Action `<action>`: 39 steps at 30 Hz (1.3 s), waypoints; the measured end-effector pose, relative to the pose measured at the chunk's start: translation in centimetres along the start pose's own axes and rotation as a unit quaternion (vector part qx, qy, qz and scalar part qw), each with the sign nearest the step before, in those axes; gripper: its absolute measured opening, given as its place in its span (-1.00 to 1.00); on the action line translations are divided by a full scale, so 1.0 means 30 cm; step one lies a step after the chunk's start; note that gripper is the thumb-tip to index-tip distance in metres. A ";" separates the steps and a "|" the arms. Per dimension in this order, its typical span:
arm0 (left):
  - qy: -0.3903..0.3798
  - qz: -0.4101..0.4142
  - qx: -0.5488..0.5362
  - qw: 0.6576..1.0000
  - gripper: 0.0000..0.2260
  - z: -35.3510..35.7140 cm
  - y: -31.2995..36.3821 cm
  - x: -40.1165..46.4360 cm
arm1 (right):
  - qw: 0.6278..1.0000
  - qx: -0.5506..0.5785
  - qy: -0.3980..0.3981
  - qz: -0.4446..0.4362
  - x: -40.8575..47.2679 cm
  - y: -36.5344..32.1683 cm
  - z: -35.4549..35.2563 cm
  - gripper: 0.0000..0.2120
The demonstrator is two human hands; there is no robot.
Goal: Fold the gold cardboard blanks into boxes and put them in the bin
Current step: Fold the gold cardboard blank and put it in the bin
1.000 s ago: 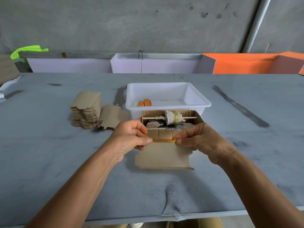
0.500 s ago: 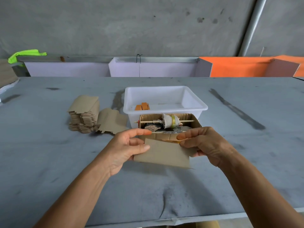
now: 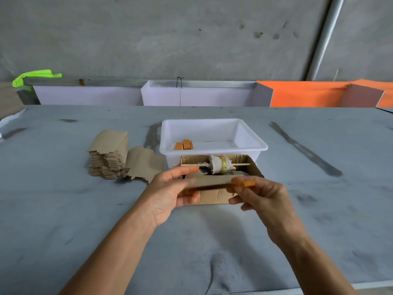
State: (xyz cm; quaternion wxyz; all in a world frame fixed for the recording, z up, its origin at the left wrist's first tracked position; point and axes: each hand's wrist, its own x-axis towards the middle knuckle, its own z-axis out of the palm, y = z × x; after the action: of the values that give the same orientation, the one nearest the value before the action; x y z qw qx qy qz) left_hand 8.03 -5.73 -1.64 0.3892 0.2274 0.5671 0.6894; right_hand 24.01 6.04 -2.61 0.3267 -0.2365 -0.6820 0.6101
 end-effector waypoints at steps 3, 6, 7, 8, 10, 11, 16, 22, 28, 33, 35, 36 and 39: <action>-0.022 0.002 -0.039 0.999 -0.67 -0.004 0.014 0.002 | 0.998 0.028 0.031 0.046 0.024 -0.001 0.004 -0.86; -0.035 0.007 0.005 0.999 -0.65 -0.003 0.018 0.000 | 0.994 0.040 0.033 0.092 0.036 -0.009 0.008 -0.87; -0.034 0.009 0.022 0.999 -0.67 -0.003 0.018 -0.003 | 0.993 0.045 0.035 0.104 0.037 -0.015 0.008 -0.87; -0.031 0.011 0.029 0.999 -0.67 -0.004 0.019 -0.005 | 0.991 0.050 0.038 0.114 0.039 -0.022 0.008 -0.88; -0.024 0.014 0.029 0.999 -0.63 -0.015 0.018 -0.002 | 0.989 0.054 0.038 0.131 0.042 -0.032 0.005 -0.89; -0.022 0.014 0.031 0.999 -0.62 -0.019 0.016 -0.001 | 0.989 0.051 0.035 0.138 0.043 -0.035 0.004 -0.89; 0.005 0.005 0.067 0.998 -0.93 0.002 0.001 -0.001 | 0.987 0.037 0.008 0.156 0.048 -0.044 0.017 -0.91; 0.067 0.005 0.022 0.997 -0.90 0.026 -0.009 0.011 | 0.987 0.057 0.035 0.144 0.056 -0.054 0.031 -0.92; 0.090 0.016 -0.014 0.996 -0.90 0.039 -0.018 0.016 | 0.984 0.085 0.058 0.144 0.054 -0.057 0.042 -0.91; 0.088 0.037 -0.021 0.995 -0.93 0.045 -0.019 0.015 | 0.987 0.083 0.069 0.120 0.057 -0.064 0.048 -0.90; 0.093 0.051 -0.011 0.994 -0.94 0.047 -0.018 0.014 | 0.985 0.093 0.070 0.125 0.058 -0.063 0.047 -0.93; 0.097 0.058 -0.009 0.994 -0.95 0.049 -0.017 0.013 | 0.984 0.100 0.070 0.130 0.058 -0.061 0.047 -0.94; 0.106 0.063 -0.007 0.992 -0.96 0.057 -0.017 0.013 | 0.981 0.115 0.072 0.139 0.062 -0.053 0.048 -0.96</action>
State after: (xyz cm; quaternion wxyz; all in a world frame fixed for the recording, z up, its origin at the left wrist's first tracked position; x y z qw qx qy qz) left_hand 9.23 -4.35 -1.74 0.2843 0.1850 0.5849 0.7367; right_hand 21.82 6.18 -0.82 0.3121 -0.3330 -0.5428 0.7051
